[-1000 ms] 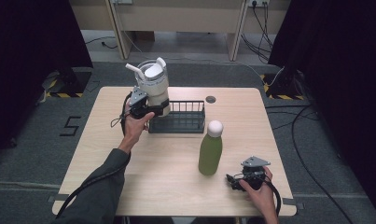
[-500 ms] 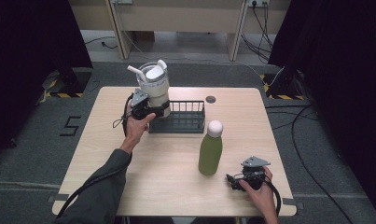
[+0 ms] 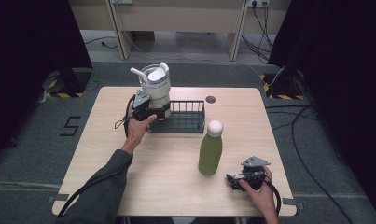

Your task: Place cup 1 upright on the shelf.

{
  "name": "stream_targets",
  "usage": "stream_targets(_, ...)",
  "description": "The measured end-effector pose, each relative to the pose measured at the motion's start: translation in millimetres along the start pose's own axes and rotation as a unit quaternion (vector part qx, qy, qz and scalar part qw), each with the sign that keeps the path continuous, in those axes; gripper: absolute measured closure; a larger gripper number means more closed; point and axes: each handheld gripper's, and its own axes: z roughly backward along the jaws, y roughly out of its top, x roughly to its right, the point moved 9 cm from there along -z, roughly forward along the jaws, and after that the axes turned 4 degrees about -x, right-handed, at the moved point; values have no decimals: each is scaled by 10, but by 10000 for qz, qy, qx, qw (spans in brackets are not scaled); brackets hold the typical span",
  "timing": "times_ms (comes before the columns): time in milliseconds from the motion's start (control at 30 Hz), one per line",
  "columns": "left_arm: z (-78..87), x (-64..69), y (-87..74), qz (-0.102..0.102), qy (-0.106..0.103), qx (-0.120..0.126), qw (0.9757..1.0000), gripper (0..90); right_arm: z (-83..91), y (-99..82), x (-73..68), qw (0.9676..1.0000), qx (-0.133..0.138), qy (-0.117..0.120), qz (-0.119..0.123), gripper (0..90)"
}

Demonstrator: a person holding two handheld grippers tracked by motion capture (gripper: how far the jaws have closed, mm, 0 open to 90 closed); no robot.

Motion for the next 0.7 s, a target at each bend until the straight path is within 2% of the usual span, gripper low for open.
stream_targets(133, -15, -12, -32, -12, 22, -50, 10000, 105, 0, 0, 0, 10000, 0, 0, 2, 48)
stream_targets(200, -33, -2, -31, 122, 13, 41, 9999, 105, 1, -1, 1, 10000, -7, 5, 7, 48)
stream_targets(500, -73, -20, -118, 169, 49, -36, 9998, 105, -1, 0, -2, 10000, -1, 13, -3, 48)
stream_targets(667, -89, -14, -157, 128, 49, -89, 9999, 105, -2, 1, -1, 10000, 1, 12, 4, 48)
stream_targets(700, -80, -30, -183, 21, 66, -196, 9998, 104, -2, 1, -1, 10000, 1, 12, 6, 48)
